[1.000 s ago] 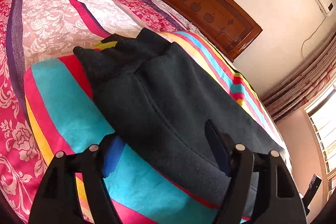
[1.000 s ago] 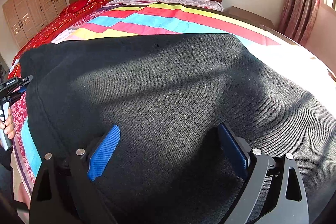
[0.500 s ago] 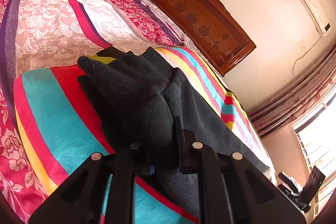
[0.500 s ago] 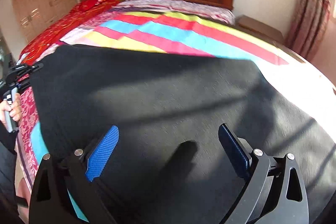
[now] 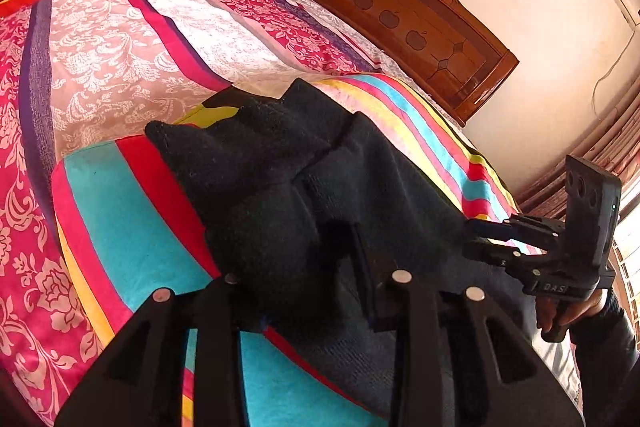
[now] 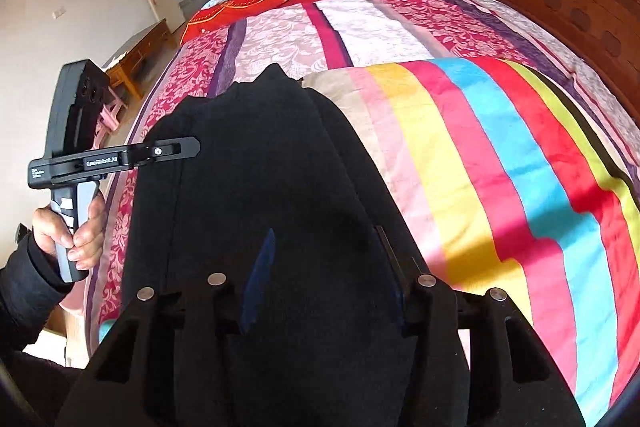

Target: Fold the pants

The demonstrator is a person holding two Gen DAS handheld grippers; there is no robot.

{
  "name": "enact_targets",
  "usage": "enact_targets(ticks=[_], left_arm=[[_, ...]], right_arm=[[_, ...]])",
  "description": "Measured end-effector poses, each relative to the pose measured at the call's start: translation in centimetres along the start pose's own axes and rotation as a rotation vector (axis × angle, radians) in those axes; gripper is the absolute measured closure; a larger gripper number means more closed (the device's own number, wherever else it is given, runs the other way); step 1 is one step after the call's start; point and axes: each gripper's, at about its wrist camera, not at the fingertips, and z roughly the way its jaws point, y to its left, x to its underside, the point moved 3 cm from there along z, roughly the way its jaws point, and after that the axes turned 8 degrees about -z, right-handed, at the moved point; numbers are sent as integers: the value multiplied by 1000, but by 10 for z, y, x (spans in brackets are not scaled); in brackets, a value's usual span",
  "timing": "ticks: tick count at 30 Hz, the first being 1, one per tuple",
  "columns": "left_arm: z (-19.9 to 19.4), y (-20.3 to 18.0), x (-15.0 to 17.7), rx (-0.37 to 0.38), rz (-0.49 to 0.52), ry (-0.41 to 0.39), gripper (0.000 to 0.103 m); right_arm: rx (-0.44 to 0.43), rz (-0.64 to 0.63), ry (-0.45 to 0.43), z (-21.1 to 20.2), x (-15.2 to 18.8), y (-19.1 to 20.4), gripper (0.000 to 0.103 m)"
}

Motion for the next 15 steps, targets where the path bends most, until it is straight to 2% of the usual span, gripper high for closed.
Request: enact_targets(ticks=[2, 3, 5, 10, 15], left_arm=[[2, 2, 0, 6, -12, -2, 70], [2, 4, 0, 11, -20, -3, 70], [2, 6, 0, 18, -30, -5, 70], [4, 7, 0, 16, -31, -8, 70], [5, 8, 0, 20, -38, -7, 70]], right_arm=[[-15, -19, 35, 12, -5, -3, 64], [-24, -26, 53, 17, -5, -4, 65], [-25, -34, 78, 23, -2, -7, 66], [-67, 46, 30, 19, 3, -21, 67], [-56, 40, 37, 19, 3, -21, 68]])
